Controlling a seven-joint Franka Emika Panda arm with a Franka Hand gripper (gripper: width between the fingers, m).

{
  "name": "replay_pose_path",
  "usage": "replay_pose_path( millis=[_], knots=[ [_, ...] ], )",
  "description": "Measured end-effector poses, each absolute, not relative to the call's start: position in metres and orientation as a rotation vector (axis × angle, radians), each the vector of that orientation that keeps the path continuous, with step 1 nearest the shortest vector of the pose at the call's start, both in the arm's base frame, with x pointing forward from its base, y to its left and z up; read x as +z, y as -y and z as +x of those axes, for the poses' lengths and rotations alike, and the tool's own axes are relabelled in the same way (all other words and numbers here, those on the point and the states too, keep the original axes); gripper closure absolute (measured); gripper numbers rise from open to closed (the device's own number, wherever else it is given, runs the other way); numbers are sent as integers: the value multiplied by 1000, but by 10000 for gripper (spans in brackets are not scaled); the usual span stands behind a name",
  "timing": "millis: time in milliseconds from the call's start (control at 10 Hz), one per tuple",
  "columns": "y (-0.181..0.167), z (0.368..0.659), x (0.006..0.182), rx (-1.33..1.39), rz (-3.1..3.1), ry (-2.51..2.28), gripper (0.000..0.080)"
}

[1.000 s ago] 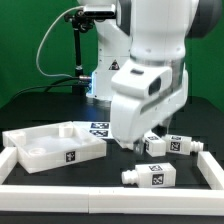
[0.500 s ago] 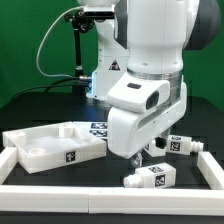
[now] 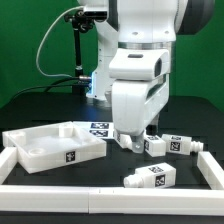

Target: Assemble one leg

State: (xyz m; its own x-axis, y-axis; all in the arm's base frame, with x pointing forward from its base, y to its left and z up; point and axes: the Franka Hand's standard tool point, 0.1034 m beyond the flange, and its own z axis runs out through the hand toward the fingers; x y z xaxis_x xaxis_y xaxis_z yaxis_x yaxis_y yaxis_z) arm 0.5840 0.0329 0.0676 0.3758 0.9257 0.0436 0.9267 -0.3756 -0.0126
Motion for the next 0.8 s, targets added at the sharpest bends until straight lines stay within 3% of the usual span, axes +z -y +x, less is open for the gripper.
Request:
replay_pose_path(
  millis=[500, 800],
  knots=[
    [-36, 584, 60, -39, -2566, 1736, 150],
    [-46, 597, 42, -49, -2552, 1739, 150]
  ],
)
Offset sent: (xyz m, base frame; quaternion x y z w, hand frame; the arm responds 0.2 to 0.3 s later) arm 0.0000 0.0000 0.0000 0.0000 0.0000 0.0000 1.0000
